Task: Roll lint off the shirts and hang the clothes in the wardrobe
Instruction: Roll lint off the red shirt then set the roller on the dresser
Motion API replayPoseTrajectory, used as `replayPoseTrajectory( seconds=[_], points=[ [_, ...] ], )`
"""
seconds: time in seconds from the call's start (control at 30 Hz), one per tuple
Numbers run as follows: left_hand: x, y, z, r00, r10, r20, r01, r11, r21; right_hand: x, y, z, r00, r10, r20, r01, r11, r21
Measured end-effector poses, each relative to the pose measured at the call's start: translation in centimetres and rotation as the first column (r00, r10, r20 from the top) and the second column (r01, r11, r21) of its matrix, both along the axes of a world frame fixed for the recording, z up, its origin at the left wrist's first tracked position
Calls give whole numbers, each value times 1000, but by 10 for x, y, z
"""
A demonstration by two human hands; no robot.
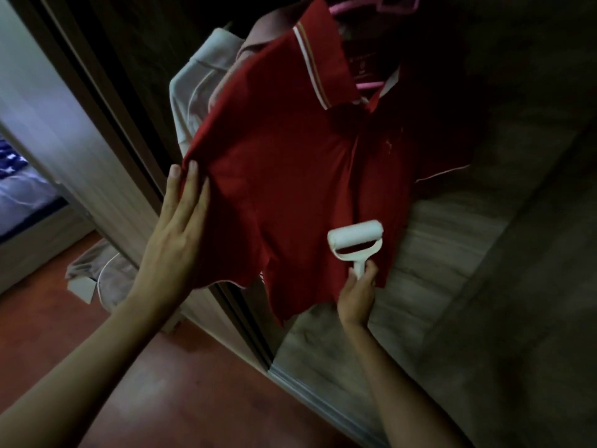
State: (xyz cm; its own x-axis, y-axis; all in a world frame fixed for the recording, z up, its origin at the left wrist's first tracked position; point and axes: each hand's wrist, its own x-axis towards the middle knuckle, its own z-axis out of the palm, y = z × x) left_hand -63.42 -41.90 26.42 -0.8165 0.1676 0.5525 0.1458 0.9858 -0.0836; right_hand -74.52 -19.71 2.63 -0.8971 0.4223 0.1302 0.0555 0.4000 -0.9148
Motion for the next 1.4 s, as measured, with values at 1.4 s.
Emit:
replayPoseTrajectory(
  seconds=[1.4],
  points=[
    [48,75,-68,713,-701,24,566,595,570,263,19,127,923,-385,-26,386,922,41]
  ],
)
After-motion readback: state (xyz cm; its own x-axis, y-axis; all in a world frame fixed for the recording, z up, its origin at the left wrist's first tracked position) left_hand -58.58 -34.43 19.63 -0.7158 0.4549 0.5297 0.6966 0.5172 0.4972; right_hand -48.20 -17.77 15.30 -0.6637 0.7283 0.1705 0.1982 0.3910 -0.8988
